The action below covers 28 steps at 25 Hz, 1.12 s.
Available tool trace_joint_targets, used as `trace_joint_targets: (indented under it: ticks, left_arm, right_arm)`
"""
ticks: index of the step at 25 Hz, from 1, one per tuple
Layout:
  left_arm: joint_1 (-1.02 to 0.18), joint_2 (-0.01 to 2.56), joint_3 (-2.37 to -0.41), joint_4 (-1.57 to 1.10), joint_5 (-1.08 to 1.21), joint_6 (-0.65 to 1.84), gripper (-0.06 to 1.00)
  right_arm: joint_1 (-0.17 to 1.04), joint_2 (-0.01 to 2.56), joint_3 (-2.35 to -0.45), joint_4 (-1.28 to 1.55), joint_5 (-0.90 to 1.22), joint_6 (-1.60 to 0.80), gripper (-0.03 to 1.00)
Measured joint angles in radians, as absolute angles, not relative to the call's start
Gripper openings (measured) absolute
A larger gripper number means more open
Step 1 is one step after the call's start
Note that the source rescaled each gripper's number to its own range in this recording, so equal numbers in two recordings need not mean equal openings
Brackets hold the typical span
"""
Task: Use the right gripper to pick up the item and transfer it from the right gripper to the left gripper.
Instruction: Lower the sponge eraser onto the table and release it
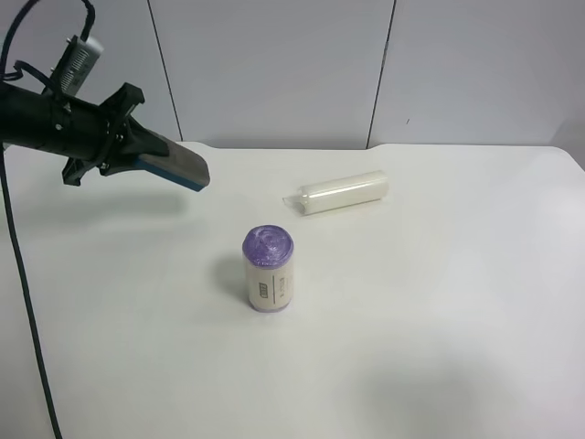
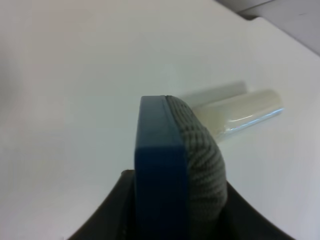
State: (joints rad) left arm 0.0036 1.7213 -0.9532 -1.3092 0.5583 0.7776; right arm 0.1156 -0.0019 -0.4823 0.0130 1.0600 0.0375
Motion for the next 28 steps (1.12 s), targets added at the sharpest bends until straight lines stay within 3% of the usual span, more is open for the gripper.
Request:
trace_joint_targets:
  ticks: [23,24,25,28]
  left_arm:
    - [0.004,1.787,-0.954,-0.922,0.497,0.864,0.01]
    - [0.004,1.787,-0.954,-0.92,0.496,0.862,0.07]
    - [0.004,1.787,-0.954,-0.919,0.495,0.86,0.2]
    - [0.004,1.787,-0.954,-0.918,0.469,0.837,0.77]
  right_arm:
    - [0.116,-0.002,-0.482,0.013,1.06,0.037,1.0]
    - [0.116,-0.002,-0.482,0.013,1.06,0.037,1.0]
    - [0.116,-0.002,-0.482,0.013,1.06,0.037,1.0]
    - [0.116,-0.002,-0.482,0.013,1.06,0.037,1.0]
